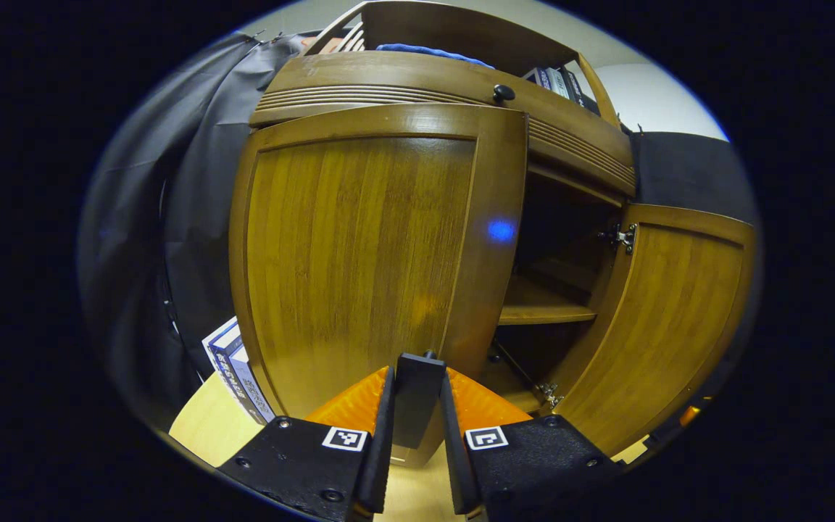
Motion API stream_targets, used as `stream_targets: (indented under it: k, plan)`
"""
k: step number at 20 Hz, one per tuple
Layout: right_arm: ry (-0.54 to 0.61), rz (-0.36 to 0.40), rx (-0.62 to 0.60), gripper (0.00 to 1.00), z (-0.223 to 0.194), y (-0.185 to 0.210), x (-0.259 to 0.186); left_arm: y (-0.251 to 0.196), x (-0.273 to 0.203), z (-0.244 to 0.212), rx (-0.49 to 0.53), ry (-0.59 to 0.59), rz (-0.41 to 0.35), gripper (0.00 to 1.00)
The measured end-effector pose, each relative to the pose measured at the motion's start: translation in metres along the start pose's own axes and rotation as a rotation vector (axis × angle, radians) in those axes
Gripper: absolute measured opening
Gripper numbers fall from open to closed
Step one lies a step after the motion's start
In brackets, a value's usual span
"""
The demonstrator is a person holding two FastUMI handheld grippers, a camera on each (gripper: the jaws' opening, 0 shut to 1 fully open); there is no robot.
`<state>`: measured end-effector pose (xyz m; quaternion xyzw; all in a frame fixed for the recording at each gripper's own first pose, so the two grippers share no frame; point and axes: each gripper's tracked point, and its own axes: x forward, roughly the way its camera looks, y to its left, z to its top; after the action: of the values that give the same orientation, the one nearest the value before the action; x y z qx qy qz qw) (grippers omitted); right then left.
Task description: Open the right door of the double-door shoe cabinet with the right hand, and open the left door with the left hand.
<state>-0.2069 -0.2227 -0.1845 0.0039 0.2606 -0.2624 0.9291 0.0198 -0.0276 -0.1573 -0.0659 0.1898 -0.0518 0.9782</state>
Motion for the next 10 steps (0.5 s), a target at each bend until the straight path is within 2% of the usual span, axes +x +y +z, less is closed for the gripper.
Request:
stream_targets:
  k: [5, 6, 7, 8, 10]
  plan:
    - [0.011, 0.055, -0.017, 0.59, -0.002, 0.018, 0.004, 0.005, -0.012, -0.001, -0.035, 0.000, 0.006, 0.37]
    - [0.015, 0.070, -0.020, 0.59, -0.002, 0.024, 0.005, 0.006, -0.016, -0.001, -0.043, -0.002, 0.008, 0.34]
    - [0.019, 0.087, -0.025, 0.55, -0.005, 0.029, 0.005, 0.008, -0.019, -0.002, -0.050, -0.002, 0.010, 0.35]
    - [0.023, 0.104, -0.029, 0.59, -0.007, 0.035, 0.005, 0.010, -0.023, -0.002, -0.056, -0.003, 0.012, 0.37]
    - [0.028, 0.142, -0.038, 0.59, -0.008, 0.049, 0.006, 0.013, -0.030, -0.003, -0.070, -0.006, 0.018, 0.34]
